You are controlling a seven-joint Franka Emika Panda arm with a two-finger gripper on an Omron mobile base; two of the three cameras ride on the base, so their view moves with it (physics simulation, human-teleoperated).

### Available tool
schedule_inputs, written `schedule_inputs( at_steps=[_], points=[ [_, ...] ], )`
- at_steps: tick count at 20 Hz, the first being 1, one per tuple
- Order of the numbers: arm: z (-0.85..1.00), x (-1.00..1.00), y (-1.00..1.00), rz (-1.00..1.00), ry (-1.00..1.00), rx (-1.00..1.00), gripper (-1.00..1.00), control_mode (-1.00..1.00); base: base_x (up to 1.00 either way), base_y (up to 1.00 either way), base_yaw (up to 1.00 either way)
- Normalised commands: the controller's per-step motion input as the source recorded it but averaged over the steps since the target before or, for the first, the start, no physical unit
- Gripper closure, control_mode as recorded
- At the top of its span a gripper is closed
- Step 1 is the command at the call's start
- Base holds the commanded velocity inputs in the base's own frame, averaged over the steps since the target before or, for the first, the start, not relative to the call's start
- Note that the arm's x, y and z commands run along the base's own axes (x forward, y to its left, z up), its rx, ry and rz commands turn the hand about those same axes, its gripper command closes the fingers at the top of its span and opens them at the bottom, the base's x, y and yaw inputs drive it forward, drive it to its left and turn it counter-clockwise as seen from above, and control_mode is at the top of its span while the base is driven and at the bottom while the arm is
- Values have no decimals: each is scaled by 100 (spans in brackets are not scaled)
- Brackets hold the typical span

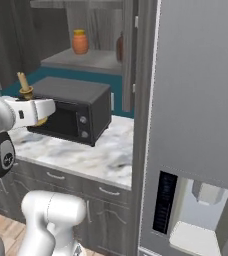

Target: Pick the jar and candle from the dining table and place them in the open cabinet. Close the cabinet after placing the objects.

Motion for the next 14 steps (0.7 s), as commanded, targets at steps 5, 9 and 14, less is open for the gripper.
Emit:
schedule_inputs(
  at_steps=[5,9,14],
  points=[
    [0,0,0,0,0,0,100,100,51,-5,-6],
    [0,0,0,0,0,0,100,100,55,5,-25],
    [0,0,0,0,0,0,100,100,40,7,-34]
  ],
)
